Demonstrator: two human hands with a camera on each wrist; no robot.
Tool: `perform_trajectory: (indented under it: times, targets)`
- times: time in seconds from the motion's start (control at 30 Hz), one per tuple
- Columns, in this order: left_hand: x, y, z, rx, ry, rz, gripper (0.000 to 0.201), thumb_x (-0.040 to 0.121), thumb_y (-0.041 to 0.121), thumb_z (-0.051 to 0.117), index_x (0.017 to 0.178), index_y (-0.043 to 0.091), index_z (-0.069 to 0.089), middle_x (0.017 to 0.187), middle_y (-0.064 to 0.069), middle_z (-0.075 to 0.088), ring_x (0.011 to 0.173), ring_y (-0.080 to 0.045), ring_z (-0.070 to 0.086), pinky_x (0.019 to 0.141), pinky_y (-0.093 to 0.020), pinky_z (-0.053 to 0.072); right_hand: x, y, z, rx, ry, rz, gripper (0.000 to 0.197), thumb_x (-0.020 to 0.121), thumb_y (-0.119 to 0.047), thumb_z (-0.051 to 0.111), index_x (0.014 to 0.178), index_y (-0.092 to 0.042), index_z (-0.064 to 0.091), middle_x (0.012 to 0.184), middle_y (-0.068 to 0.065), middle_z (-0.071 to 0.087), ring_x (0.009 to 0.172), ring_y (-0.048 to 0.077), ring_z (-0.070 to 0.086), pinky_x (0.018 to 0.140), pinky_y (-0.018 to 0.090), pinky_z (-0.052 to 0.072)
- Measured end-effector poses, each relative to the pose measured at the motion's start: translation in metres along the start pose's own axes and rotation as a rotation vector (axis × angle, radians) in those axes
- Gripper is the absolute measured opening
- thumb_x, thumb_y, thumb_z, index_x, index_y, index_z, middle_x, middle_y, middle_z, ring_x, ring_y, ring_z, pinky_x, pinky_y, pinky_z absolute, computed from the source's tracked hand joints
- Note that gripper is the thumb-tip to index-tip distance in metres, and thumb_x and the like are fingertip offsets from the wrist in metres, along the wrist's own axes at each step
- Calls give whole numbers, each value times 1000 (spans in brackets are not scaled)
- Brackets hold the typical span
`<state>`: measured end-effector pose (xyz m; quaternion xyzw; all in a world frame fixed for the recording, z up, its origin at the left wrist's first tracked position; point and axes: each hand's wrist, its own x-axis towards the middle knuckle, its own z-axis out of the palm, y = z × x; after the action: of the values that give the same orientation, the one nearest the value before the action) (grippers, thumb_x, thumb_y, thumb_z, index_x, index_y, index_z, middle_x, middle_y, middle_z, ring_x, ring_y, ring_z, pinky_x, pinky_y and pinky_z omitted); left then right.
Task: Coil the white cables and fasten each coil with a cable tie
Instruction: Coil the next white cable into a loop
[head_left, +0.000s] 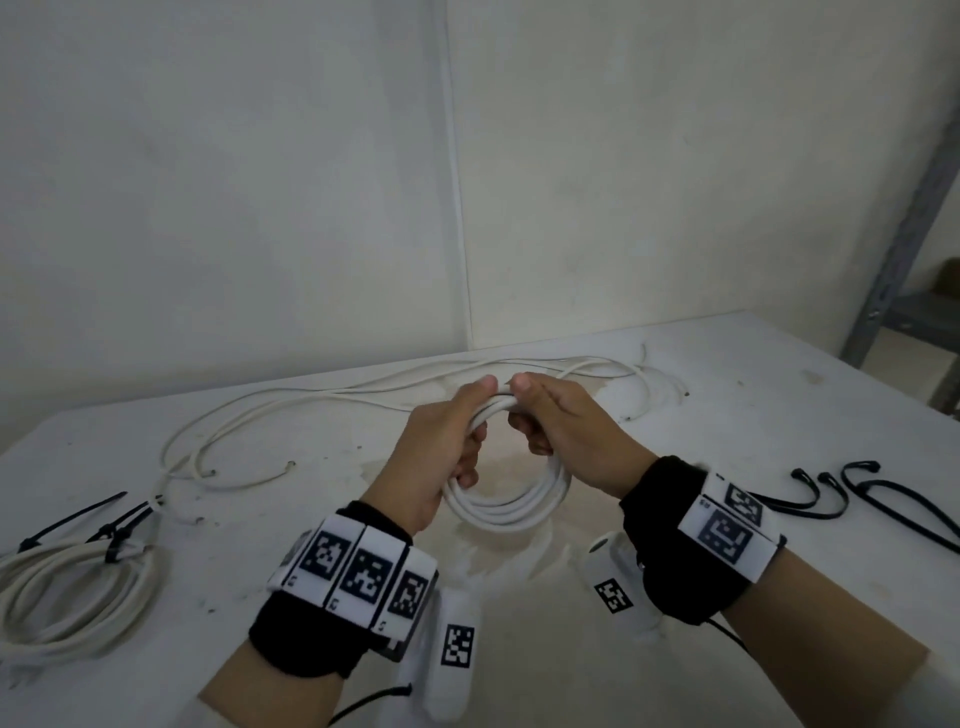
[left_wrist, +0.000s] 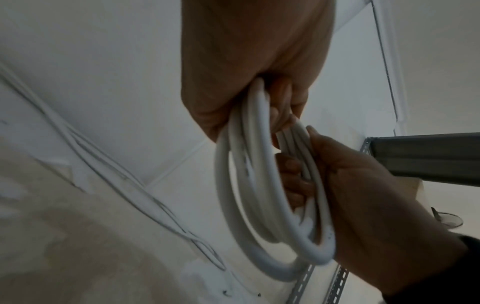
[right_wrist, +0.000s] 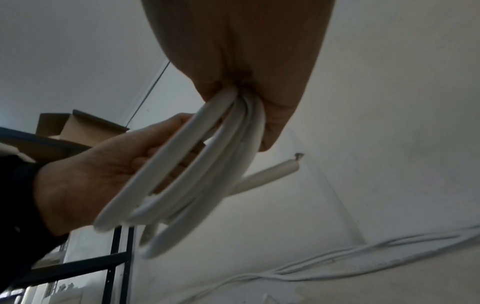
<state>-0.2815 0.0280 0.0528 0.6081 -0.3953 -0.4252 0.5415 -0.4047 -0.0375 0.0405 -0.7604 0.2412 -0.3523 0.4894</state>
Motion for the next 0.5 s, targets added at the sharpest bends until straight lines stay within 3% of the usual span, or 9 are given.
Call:
perform_trajectory:
  times: [0.07,0.13,0.3,0.43,0.5]
  targets:
    - [0,-3,8,-17,43,7,44,88,41,55,56,12,46,36,6,33,32,-9,27,40,-19,27,-2,5,-3,-52,17,-21,43,98,-30,32,87,7,52,63,-2,40,52,7,32,50,18,30]
    - [1,-4,15,-50,37,7,43,88,39,56,56,12,46,36,7,32,32,-8,27,38,-19,27,-4,9,-7,-65,50,-30,47,98,-30,32,93,11,51,63,-2,41,54,8,33,51,19,30]
    - [2,-6,31,-80,-16,47,38,86,34,58,57,12,47,35,10,32,31,-5,26,38,-19,26,-12,14,-19,-30,114,-23,48,99,-32,27,83,6,50,63,-1,39,56,9,32,54,21,29]
    - [6,-13,45,-42,13,112,21,81,21,68,61,17,63,38,7,34,37,-8,28,41,-21,27,-16,17,-29,10,146,-4,47,101,-31,23,75,-2,49,62,-4,37,54,2,34,56,14,30]
    - [9,-17,51,-36,34,122,20,81,19,69,61,18,64,39,6,34,37,-9,28,42,-21,27,-17,20,-34,32,143,18,44,102,-25,23,76,-2,50,61,-4,39,54,1,35,56,13,30]
